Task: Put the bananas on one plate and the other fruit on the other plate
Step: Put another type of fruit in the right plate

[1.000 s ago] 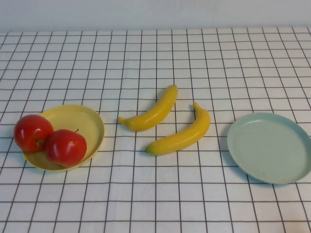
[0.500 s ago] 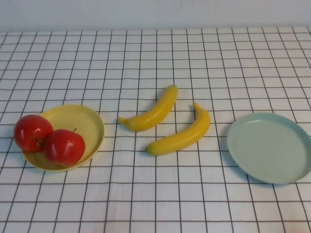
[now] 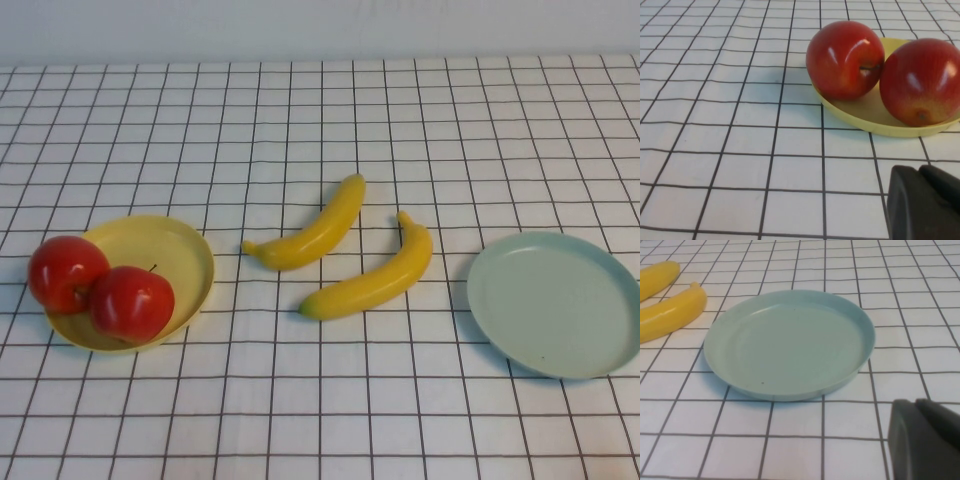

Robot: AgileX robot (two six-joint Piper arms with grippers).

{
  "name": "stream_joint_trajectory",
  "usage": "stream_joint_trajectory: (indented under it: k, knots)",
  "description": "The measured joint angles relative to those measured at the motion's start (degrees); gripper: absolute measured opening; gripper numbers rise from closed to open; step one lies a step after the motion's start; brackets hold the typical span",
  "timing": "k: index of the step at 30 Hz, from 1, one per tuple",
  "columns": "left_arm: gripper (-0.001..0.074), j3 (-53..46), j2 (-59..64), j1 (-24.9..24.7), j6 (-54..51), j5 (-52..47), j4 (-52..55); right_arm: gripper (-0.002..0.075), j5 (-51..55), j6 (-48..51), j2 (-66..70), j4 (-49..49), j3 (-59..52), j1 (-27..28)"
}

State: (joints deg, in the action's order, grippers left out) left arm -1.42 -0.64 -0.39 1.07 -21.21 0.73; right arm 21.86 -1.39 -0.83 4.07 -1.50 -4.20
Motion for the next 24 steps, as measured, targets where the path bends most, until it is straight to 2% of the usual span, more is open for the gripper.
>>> stream_joint_trajectory:
  k: [10,24]
  knots:
    - [-0.0003,0.0,0.0,0.0,0.0,0.0,-4.6,-0.0017,0.0,0.0,0.0,0.0,0.0,0.0]
    - [-0.0003,0.0,0.0,0.0,0.0,-0.1,-2.2,-0.0017,0.0,0.0,0.0,-5.4,0.0,0.0]
